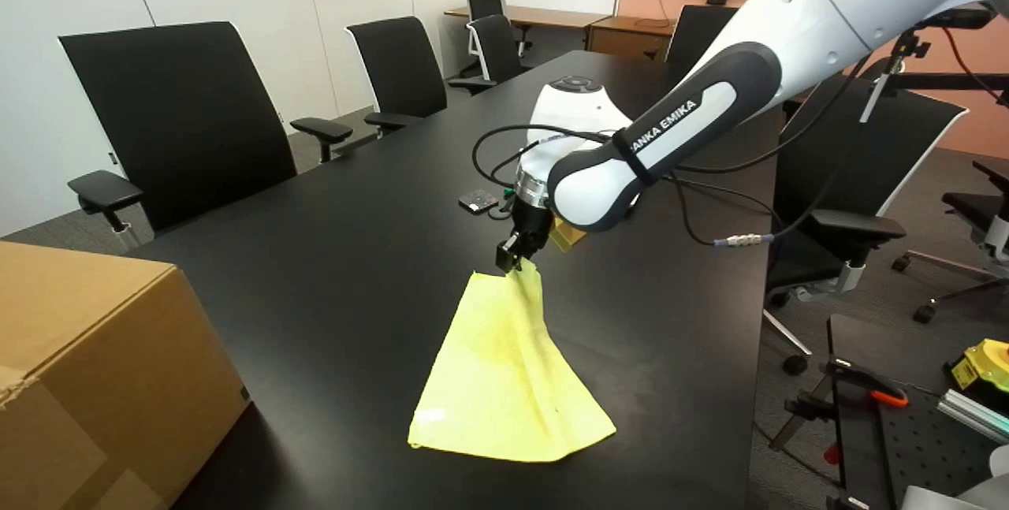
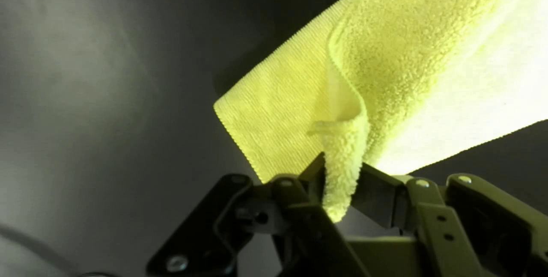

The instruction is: Fold the cloth

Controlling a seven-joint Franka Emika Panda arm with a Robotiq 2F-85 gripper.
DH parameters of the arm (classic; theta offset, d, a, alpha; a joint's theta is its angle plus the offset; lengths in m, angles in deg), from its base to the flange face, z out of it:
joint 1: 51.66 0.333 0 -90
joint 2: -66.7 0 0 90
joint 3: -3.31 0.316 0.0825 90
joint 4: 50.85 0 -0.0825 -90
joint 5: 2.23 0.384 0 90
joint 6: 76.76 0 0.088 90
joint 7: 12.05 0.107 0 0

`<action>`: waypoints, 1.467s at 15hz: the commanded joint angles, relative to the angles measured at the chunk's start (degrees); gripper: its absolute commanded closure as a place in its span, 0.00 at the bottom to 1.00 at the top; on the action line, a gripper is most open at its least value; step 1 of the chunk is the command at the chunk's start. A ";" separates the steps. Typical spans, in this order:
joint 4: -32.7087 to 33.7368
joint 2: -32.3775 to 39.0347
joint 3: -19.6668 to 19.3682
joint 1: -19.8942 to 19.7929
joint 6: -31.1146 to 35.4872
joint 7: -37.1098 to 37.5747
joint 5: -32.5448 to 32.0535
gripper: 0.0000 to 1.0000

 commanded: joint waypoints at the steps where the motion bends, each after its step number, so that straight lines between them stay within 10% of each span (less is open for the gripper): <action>1: 10.58 6.85 0.22 1.72 -0.83 1.96 -0.04 0.95; 6: 19.06 13.05 -1.77 5.00 1.82 6.23 -0.53 0.95; 8: 21.83 14.97 -3.58 6.27 2.85 8.04 -1.15 0.64; 12: 24.85 17.14 -9.15 8.30 1.02 9.89 -4.69 0.35; 17: 17.08 10.92 -9.92 8.20 -7.61 7.86 -7.50 0.00; 22: 7.23 1.81 -6.49 8.20 -19.75 4.41 -9.28 0.00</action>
